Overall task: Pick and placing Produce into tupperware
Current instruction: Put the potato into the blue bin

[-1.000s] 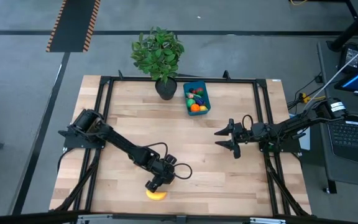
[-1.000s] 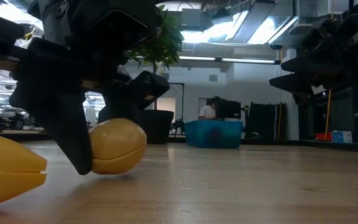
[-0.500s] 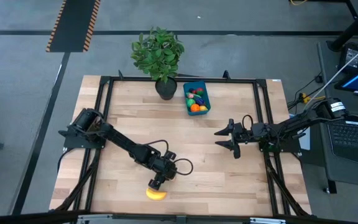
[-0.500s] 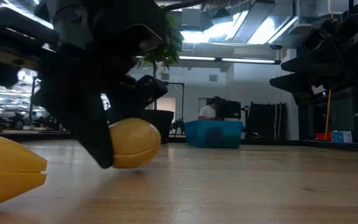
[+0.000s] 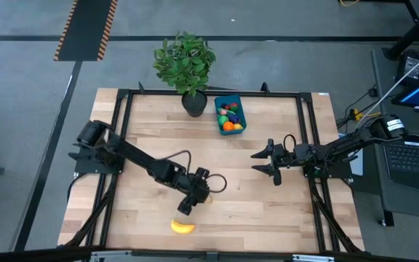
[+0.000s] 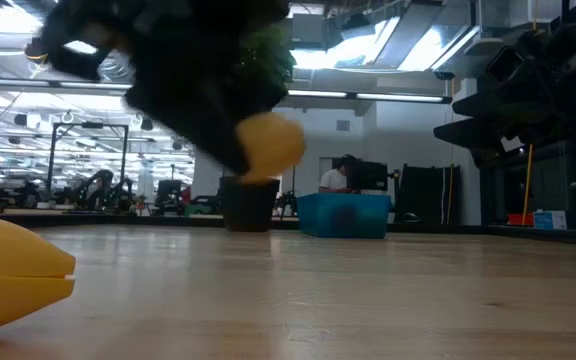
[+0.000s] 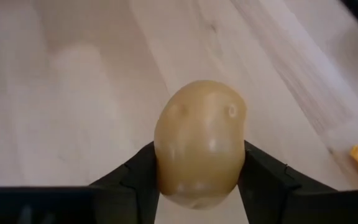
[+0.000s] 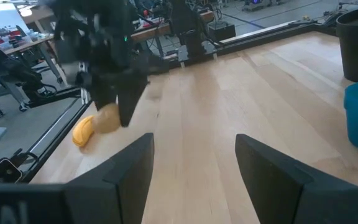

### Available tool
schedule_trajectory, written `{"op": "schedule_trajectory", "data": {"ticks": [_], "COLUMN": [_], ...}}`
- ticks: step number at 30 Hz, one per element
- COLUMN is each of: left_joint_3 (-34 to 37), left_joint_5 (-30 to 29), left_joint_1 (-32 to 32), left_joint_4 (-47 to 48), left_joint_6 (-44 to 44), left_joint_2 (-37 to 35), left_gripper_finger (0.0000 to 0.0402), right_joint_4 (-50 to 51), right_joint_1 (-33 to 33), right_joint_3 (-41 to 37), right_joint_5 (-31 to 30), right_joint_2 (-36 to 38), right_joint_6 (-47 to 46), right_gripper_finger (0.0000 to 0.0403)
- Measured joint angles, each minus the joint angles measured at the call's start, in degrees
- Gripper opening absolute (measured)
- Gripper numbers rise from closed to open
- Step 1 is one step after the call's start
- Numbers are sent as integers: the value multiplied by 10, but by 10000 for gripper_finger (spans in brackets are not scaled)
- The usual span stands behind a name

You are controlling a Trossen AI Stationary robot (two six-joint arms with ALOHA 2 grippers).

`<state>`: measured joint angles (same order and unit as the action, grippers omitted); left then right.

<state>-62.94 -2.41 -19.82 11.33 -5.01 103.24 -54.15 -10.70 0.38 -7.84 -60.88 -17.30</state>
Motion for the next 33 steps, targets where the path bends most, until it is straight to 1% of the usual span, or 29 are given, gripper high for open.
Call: {"op": "schedule_trajectory", "data": {"ticks": [6,13,16,22,25,27,29,31,33], "left_joint_3": [0,2,28,121,154,172,183,186,187], "left_joint_5": [-1,0,0,1,6,12,46,86,105], "left_joint_1": [42,72,76,90,95,100,110,121,133], "left_joint_4": [-8,-36,-97,-298,-377,-401,-426,-441,-442], "left_joint_6": [-21,-31,-37,-30,-17,1,22,45,67], "left_joint_2": [-46,-67,-68,-69,-70,-70,-69,-69,-69], "left_gripper_finger": [166,166,166,166,167,168,167,166,166], "right_joint_4": [-14,-21,-20,-10,-8,11,56,119,208], "right_joint_1": [0,-1,-8,-27,-29,-28,-28,-28,-26], "right_joint_3": [0,15,28,54,64,75,93,121,161], "right_joint_5": [8,48,51,51,46,31,16,1,-10], "right_joint_2": [0,0,0,0,0,0,0,0,0], "right_joint_6": [42,82,117,208,253,275,291,298,306], "right_gripper_finger": [227,227,227,227,227,227,227,227,227]}}
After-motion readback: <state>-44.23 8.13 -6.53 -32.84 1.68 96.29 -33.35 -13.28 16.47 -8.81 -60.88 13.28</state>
